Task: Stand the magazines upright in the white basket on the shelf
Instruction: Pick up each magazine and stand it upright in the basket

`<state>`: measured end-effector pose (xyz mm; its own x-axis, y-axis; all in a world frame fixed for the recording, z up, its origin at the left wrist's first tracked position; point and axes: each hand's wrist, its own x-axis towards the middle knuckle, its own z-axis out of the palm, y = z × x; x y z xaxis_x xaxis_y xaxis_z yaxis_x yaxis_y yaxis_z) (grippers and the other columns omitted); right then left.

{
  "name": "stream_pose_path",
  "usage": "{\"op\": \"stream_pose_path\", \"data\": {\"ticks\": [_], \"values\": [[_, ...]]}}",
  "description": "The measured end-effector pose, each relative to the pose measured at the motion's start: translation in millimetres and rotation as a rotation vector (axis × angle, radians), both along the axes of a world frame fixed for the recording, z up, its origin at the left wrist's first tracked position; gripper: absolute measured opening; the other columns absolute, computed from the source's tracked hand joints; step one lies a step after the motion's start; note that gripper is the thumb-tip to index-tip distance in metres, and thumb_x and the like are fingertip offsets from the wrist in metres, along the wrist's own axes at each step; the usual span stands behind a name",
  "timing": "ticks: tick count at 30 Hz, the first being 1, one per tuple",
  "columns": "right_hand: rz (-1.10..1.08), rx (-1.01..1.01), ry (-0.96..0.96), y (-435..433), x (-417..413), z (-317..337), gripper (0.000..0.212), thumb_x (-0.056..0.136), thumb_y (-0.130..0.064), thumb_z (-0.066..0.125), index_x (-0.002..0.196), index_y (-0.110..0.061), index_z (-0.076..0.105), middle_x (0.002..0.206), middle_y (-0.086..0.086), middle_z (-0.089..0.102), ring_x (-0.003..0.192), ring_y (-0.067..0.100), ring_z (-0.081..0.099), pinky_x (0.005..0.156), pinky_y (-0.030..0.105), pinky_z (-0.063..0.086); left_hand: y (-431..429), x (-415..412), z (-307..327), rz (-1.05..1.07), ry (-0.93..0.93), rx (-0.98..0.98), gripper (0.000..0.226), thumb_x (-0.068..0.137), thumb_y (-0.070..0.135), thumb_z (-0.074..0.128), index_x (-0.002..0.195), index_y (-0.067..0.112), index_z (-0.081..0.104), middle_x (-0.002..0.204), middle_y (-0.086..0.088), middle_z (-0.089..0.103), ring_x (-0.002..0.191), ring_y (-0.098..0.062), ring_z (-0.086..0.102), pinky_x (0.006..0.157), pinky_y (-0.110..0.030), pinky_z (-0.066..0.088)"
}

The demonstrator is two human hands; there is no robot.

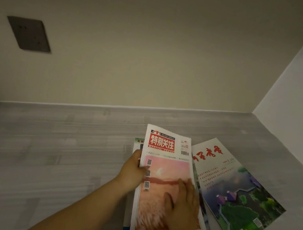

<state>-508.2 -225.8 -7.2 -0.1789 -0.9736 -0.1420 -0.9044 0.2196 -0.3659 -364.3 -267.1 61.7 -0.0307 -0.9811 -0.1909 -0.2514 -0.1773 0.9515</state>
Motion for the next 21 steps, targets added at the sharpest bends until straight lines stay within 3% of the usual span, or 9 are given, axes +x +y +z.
{"op": "stream_pose_path", "data": {"ticks": [3, 4, 6, 9, 13, 15, 18, 21], "values": [[-0.156, -0.135, -0.355, -8.3, 10.3, 19.2, 0.065, 0.088, -0.049, 0.038, 0.142, -0.019, 0.017, 0.149, 0.014, 0.027, 0.135, 0.032, 0.03, 0.109, 0.046, 0.032, 6.1, 24.4, 13.8, 0.041, 0.076, -0.094, 0.026, 0.088, 0.002, 0.047, 0.105, 0.023, 0.044, 0.106, 0.001, 0.057, 0.094, -0.014, 0.057, 0.067, -0.015, 0.05], [-0.179, -0.167, -0.527, -12.4, 14.6, 27.2, 0.06, 0.088, -0.037, 0.05, 0.139, -0.018, 0.024, 0.138, 0.015, 0.042, 0.123, 0.031, 0.045, 0.095, 0.042, 0.046, 8.8, 35.4, 18.9, 0.066, 0.104, -0.124, 0.026, 0.088, 0.003, 0.047, 0.101, 0.026, 0.044, 0.103, 0.004, 0.058, 0.093, -0.014, 0.058, 0.065, -0.014, 0.051], [-0.186, -0.2, -0.781, -22.5, 24.8, 42.4, 0.054, 0.085, -0.014, 0.058, 0.133, -0.013, 0.033, 0.114, 0.011, 0.057, 0.088, 0.019, 0.059, 0.062, 0.021, 0.047, 14.6, 57.7, 28.7, 0.122, 0.142, -0.167, 0.029, 0.088, 0.004, 0.048, 0.094, 0.032, 0.045, 0.095, 0.01, 0.059, 0.086, -0.008, 0.06, 0.06, -0.013, 0.052], [-0.133, -0.222, -0.8, -38.5, 56.5, 61.5, 0.027, 0.084, -0.003, 0.053, 0.109, -0.014, 0.048, 0.085, -0.004, 0.057, 0.068, 0.002, 0.051, 0.049, 0.01, 0.037, 23.7, 97.0, 41.5, 0.239, 0.136, -0.223, 0.03, 0.088, 0.003, 0.048, 0.095, 0.032, 0.046, 0.09, 0.015, 0.057, 0.082, -0.002, 0.057, 0.055, -0.011, 0.05], [0.003, -0.167, -0.835, -48.2, 136.6, 84.4, 0.015, 0.085, -0.002, 0.052, 0.08, -0.017, 0.053, 0.076, 0.001, 0.057, 0.063, 0.01, 0.054, 0.056, 0.024, 0.043, 41.7, 165.3, 56.1, 0.482, 0.084, -0.309, 0.029, 0.089, 0.001, 0.044, 0.098, 0.027, 0.049, 0.084, 0.017, 0.056, 0.076, -0.001, 0.054, 0.042, -0.008, 0.046], [0.093, -0.119, -0.834, -48.8, 180.6, 92.9, 0.014, 0.085, -0.003, 0.053, 0.078, -0.015, 0.053, 0.075, 0.003, 0.059, 0.066, 0.016, 0.057, 0.062, 0.029, 0.048, 54.3, 205.1, 61.2, 0.57, 0.032, -0.34, 0.027, 0.09, 0.004, 0.044, 0.099, 0.028, 0.054, 0.083, 0.016, 0.059, 0.076, -0.001, 0.056, 0.042, -0.007, 0.045], [0.195, -0.1, -0.835, -50.6, 242.2, 103.4, 0.014, 0.084, -0.004, 0.054, 0.078, -0.016, 0.055, 0.074, 0.0, 0.061, 0.066, 0.014, 0.059, 0.056, 0.025, 0.046, 74.3, 268.8, 67.5, 0.686, -0.088, -0.357, 0.021, 0.089, 0.011, 0.048, 0.103, 0.019, 0.063, 0.083, 0.009, 0.062, 0.073, 0.001, 0.056, 0.049, -0.007, 0.043], [0.254, -0.094, -0.841, -52.4, 301.8, 115.5, 0.016, 0.085, -0.003, 0.054, 0.077, -0.017, 0.055, 0.074, 0.001, 0.061, 0.066, 0.014, 0.059, 0.053, 0.024, 0.044, 93.3, 330.5, 72.5, 0.741, -0.27, -0.326, 0.019, 0.086, 0.016, 0.054, 0.1, 0.017, 0.067, 0.087, 0.005, 0.062, 0.072, -0.004, 0.056, 0.058, -0.017, 0.042]]}}
